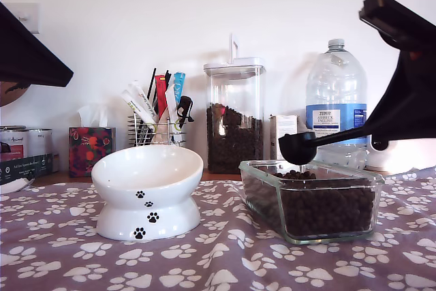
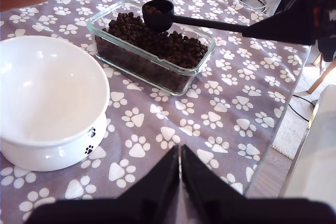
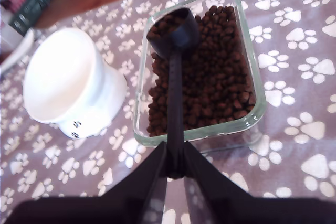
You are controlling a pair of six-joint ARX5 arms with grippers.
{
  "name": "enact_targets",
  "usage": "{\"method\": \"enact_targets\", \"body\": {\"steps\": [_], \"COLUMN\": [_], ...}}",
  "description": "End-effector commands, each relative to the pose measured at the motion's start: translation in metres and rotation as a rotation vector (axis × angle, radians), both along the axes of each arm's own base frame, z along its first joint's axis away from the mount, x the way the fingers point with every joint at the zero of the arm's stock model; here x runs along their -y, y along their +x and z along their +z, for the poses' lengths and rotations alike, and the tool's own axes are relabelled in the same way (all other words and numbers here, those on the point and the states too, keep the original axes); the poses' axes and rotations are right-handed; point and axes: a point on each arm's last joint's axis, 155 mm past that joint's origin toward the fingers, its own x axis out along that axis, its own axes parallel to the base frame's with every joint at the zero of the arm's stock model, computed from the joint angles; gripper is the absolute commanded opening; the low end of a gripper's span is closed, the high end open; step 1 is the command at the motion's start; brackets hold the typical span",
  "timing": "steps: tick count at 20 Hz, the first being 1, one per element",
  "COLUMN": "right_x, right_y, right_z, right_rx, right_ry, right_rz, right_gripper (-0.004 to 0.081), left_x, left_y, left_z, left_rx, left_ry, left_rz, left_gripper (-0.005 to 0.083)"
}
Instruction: Measure one spoon of cat food and pour it into the food bowl
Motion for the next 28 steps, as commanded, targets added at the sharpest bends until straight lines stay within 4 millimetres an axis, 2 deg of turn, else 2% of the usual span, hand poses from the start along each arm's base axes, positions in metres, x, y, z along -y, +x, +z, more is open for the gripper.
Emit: {"method": "enact_targets", "body": {"steps": [1, 11, 18, 22, 28], "right_x": [0.000, -0.010, -0.017, -0.031, -0.060], "right_y": [0.001, -0.005, -0.003, -0.004, 0.004], "right_z": [0.003, 0.003, 0.023, 0.034, 0.039], "right_rx": [0.049, 0.109, 0.134, 0.130, 0.101], "right_ry": [0.053, 0.077, 0.016, -0.022, -0.088], "right_rz": [-0.004, 0.072, 0.121, 0.197, 0.306], "right_gripper": [-0.0012, -0.0013, -0.0013, -0.0013, -0.0013], "left_x": [0.000, -0.001, -0.001, -0.001, -0.001], "left_y": [-0.002, -0.001, -0.001, -0.001, -0.001], "left_z": [-0.006, -0.006, -0.006, -0.006, -0.006], "left_rx": [-0.010, -0.008, -0.007, -0.006, -0.006], "left_ry": [0.005, 0.008, 0.007, 0.006, 0.006], "left_rz": [-0.002, 0.004, 0.003, 0.003, 0.002], "left_gripper": [-0.0019, -0.0019, -0.0019, -0.0019, -0.0019]}}
